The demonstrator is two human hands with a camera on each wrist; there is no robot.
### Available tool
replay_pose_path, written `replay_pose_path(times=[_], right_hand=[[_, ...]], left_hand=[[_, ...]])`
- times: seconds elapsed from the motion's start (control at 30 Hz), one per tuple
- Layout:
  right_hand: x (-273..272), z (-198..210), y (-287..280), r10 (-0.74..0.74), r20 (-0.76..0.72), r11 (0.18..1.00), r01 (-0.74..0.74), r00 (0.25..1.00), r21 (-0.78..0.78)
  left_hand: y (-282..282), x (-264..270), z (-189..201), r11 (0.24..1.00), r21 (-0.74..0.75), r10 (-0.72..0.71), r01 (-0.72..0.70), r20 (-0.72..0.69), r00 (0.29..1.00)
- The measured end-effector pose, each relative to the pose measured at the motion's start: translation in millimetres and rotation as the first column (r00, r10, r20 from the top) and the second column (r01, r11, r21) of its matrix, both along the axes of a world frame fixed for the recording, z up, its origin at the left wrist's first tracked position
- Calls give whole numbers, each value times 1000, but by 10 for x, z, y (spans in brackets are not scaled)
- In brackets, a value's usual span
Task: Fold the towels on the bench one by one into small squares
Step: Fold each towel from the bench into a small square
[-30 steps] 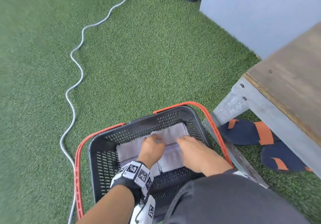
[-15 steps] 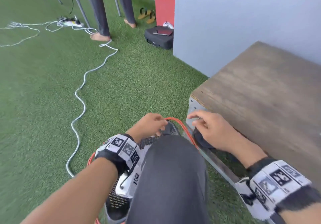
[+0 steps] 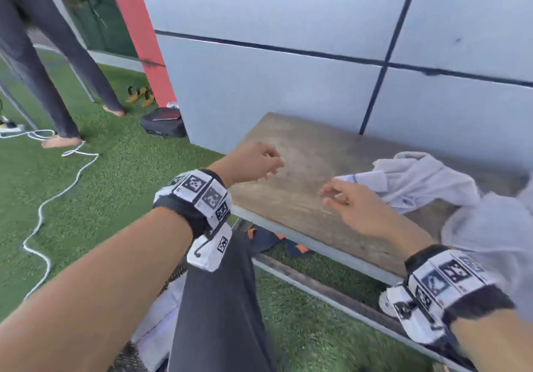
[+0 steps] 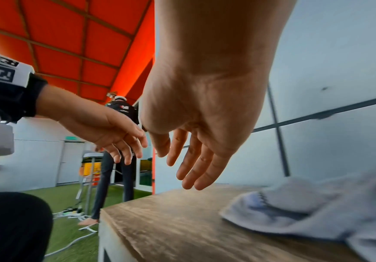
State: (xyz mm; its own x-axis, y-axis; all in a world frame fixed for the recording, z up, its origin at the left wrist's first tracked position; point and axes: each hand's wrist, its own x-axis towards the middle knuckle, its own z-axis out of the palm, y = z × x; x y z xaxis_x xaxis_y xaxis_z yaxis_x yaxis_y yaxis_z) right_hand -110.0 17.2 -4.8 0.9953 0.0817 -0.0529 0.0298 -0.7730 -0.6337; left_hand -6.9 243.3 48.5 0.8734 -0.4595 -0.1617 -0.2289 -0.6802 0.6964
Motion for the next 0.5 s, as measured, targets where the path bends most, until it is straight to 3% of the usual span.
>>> replay_pose_path(times=[0.17, 0.3, 0.4, 0.5], right_hand=[[-417, -88, -729, -186, -80, 982, 187, 979, 6], [-588, -126, -1070, -210, -100, 977, 206, 973, -49], [-575, -174, -1192, -205, -100, 977, 198, 974, -74], [-467, -242, -1275, -195, -109, 978, 185, 975, -94]], left_hand=[[-1066, -180, -86, 974, 140, -185, 179, 29, 982], [-1557, -264, -459, 941, 225, -251, 254, -41, 967], [-1767, -244, -730, 930, 305, -206, 204, -26, 978], [-1921, -223, -877, 963, 244, -129, 118, 29, 991]])
